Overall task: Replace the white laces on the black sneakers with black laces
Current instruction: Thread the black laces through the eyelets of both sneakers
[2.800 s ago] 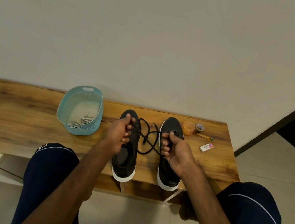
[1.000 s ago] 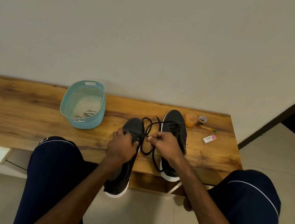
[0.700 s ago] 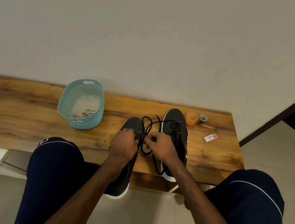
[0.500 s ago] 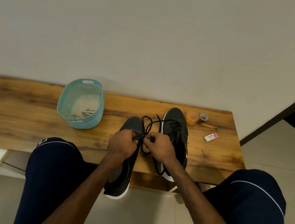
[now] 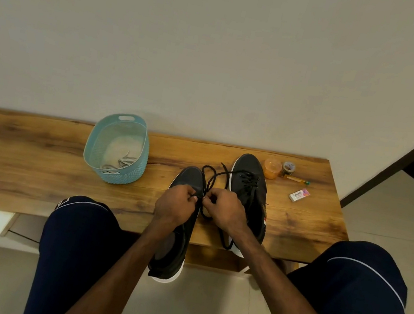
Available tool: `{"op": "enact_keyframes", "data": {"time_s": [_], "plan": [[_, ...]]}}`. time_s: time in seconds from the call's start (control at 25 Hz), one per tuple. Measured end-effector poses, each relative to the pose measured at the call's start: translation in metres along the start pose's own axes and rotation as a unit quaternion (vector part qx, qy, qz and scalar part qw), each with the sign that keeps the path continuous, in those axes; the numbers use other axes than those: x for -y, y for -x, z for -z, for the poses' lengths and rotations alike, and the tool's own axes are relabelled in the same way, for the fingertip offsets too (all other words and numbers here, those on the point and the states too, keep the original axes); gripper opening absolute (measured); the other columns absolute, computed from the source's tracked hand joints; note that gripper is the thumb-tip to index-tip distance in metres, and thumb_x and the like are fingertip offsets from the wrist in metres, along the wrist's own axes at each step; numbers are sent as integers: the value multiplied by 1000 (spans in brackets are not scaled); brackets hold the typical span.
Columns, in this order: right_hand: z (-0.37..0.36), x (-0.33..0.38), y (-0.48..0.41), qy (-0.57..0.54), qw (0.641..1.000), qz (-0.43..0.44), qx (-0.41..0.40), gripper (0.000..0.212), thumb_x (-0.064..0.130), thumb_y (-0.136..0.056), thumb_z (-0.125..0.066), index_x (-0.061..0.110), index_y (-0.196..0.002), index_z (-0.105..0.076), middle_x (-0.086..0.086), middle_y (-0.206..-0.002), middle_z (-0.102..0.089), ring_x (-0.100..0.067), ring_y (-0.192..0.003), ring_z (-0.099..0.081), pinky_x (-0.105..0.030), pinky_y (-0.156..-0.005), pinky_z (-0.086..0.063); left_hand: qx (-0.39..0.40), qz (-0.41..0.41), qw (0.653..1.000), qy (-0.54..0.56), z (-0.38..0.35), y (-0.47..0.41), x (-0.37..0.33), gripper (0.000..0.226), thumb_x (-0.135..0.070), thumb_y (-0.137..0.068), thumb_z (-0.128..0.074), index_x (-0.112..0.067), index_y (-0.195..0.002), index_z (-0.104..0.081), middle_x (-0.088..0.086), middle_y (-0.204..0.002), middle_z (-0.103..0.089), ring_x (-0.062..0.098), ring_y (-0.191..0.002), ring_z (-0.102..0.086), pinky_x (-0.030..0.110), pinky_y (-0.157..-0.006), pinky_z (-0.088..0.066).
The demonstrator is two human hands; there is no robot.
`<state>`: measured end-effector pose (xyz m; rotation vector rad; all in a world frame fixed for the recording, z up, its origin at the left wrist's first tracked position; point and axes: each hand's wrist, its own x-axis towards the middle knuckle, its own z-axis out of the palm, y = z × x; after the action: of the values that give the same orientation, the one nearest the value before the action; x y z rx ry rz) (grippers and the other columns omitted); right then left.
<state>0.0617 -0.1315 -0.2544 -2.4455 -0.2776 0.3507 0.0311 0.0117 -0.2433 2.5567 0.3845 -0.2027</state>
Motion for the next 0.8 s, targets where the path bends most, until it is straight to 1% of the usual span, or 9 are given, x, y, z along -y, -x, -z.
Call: {"op": "enact_keyframes", "data": {"time_s": [0.08, 0.16, 0.36, 0.48, 0.6, 0.68, 0.72, 0.8], "plan": [[0, 1, 0, 7, 1000, -6, -6, 17, 35, -95, -57, 23, -91, -69, 8, -79, -65, -12, -72, -62, -33, -63, -54, 2, 0, 1000, 7, 0, -2, 0, 29, -30, -96, -58, -19, -122, -65, -1, -109, -70, 17, -100, -64, 34, -84, -52], [-1, 2, 0, 19, 1000, -5, -10, 18, 35, -95, -57, 22, -94, -70, 5, -83, -67, -13, -75, -63, -35, -66, -56, 2, 1, 1000, 10, -1, -2, -1, 28, -29, -96, -59, -20, -122, -65, -1, -107, -70, 17, -100, -64, 34, -84, -52], [-2, 0, -3, 22, 1000, -8, -20, 19, 34, -96, -57, 22, -97, -70, 5, -84, -67, -13, -72, -62, -33, -63, -55, 4, 4, 1000, 10, -1, -4, 0, 29, -27, -96, -59, -19, -122, -65, -1, -107, -70, 18, -100, -64, 36, -85, -52], [-2, 0, -3, 24, 1000, -4, -19, 19, 35, -96, -56, 22, -99, -70, 4, -87, -68, -15, -76, -64, -36, -68, -57, 5, -1, 1000, 11, -1, -4, -1, 28, -27, -96, -59, -19, -122, -66, -1, -107, -70, 17, -100, -64, 35, -83, -51], [-4, -2, -4, 22, 1000, 3, -14, 19, 36, -96, -56, 24, -101, -70, 4, -91, -69, -15, -81, -65, -37, -71, -58, 15, -7, 999, 34, -1, -5, 1, 24, -24, -100, -51, -19, -117, -67, 0, -107, -70, 17, -97, -63, 35, -82, -52], [-5, -2, -4, 23, 1000, 12, -13, 20, 36, -97, -56, 24, -105, -70, 3, -95, -70, -16, -85, -65, -37, -72, -57, 21, -14, 998, 60, 0, -8, 4, 26, -16, -101, -44, -18, -113, -67, 0, -104, -69, 16, -91, -63, 33, -75, -50], [-5, -2, -4, 25, 999, 17, -14, 21, 36, -98, -56, 24, -106, -70, 3, -96, -70, -17, -86, -65, -36, -73, -56, 21, -17, 997, 67, 0, -8, 4, 26, -12, -100, -44, -19, -111, -67, 0, -100, -69, 15, -86, -63, 31, -70, -49], [-6, -3, -3, 25, 999, 23, -18, 21, 37, -98, -56, 24, -107, -69, 3, -97, -70, -17, -87, -66, -34, -72, -55, 12, -26, 997, 68, 0, -10, 4, 21, -9, -97, -50, -21, -103, -65, -3, -88, -67, 13, -78, -62, 29, -64, -49]]}}
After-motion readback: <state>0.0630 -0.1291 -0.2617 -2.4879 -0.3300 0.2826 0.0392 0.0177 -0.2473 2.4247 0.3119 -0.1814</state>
